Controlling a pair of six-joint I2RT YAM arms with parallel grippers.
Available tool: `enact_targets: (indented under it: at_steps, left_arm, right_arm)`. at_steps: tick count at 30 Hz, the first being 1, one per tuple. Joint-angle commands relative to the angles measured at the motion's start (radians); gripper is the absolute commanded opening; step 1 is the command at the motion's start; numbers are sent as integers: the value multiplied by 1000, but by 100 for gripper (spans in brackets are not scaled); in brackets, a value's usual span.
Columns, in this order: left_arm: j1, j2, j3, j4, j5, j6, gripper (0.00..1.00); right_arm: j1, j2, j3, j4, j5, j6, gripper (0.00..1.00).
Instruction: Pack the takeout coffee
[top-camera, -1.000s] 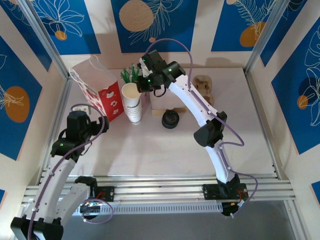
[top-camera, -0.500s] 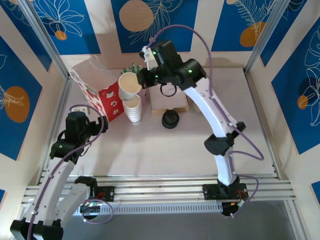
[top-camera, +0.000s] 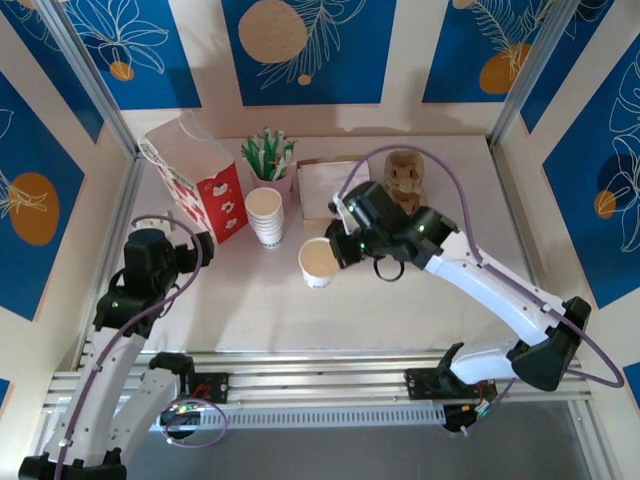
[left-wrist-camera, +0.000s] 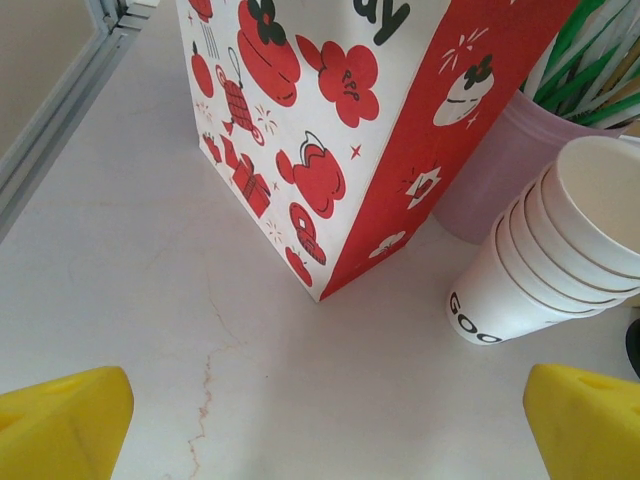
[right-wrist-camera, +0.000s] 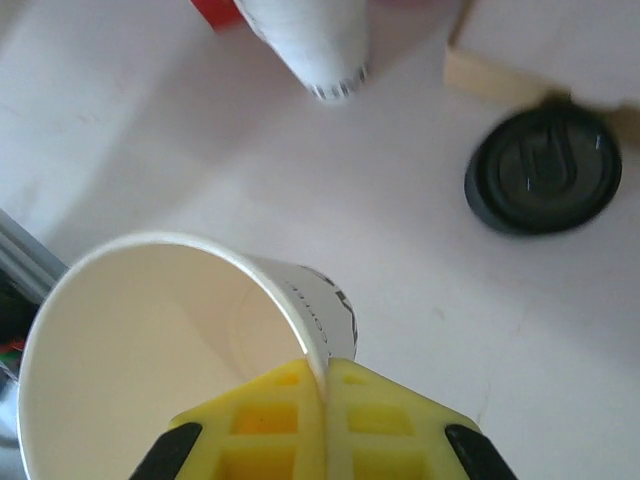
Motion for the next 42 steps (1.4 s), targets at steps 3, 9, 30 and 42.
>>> enact_targets:
  at_steps: [3,9,30,42]
  left_arm:
    - [-16,-6,19,-7,15,0,100]
    - [-24,2,19,-7,18,5,100]
    - [-44,8,17,-10,20,13,100]
    - [-46,13,17,-11,16,17,100]
  right_arm:
    - [-27,-66,-224,195,-33,106,0]
    - [-33,-14,-332,299,-3,136,0]
    - [-31,93,-303,283,65,147,24]
    - [-79,65,-78,97,113,36,64]
